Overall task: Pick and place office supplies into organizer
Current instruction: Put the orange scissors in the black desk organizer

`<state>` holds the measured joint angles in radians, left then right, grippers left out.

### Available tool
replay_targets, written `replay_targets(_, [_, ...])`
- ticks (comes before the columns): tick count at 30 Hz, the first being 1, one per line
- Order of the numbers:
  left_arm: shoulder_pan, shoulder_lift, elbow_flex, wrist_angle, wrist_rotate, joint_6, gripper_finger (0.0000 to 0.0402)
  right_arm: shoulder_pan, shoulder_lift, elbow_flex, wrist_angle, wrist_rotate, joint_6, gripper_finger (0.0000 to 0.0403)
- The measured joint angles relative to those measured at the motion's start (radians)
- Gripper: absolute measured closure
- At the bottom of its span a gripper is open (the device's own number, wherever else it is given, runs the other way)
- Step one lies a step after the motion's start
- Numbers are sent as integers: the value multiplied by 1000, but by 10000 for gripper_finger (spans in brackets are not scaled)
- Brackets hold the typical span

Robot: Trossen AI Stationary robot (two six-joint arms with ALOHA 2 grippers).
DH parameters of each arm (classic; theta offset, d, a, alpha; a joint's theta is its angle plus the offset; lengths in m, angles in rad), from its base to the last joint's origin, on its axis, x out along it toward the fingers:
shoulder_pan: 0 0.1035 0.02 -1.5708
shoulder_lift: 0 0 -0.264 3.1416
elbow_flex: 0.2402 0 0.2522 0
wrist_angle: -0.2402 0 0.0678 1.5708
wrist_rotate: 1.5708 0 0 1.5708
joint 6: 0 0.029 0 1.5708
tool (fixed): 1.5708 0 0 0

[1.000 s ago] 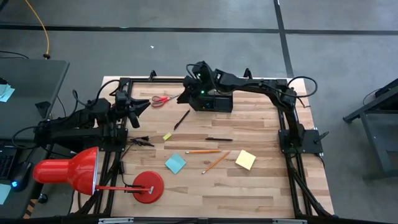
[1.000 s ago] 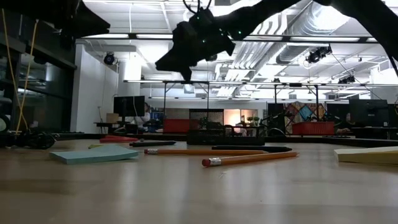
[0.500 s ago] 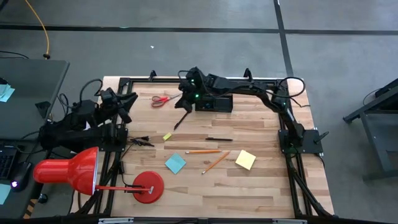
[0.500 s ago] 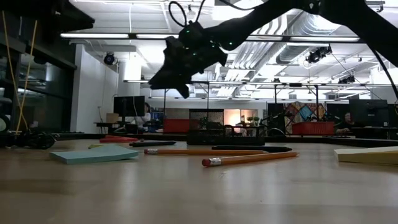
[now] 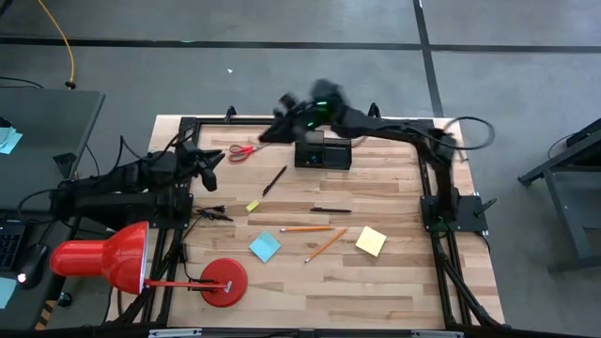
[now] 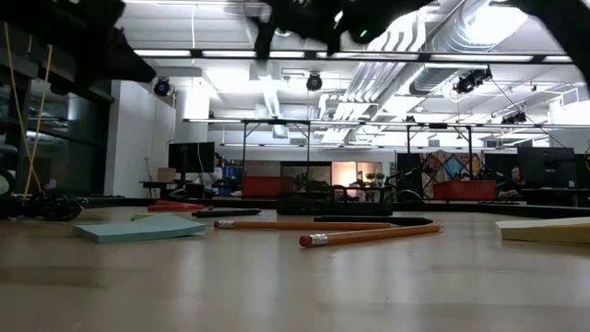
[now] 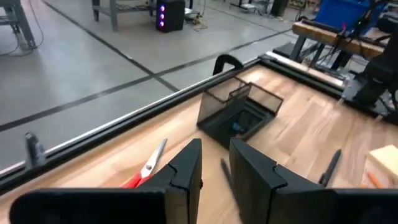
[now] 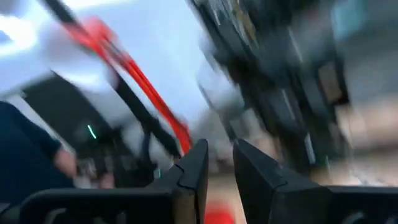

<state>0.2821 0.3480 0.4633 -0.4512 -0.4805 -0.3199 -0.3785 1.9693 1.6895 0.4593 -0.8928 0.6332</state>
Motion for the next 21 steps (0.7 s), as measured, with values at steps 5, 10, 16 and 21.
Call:
replay_targets(5, [0, 82, 0, 101, -20, 0, 328, 14, -192, -381, 533, 195, 226, 336])
replay_targets(10, [0, 148, 0, 96, -25, 0, 328, 52, -411, -747, 661, 394, 254, 336])
replay_targets(16, [31, 319, 9, 100, -6, 53, 328, 78, -624, -978, 570, 516, 205, 336])
replay_targets(21, [189, 516, 111, 77, 147, 178, 328, 75, -752, -1109, 532, 539, 222, 336])
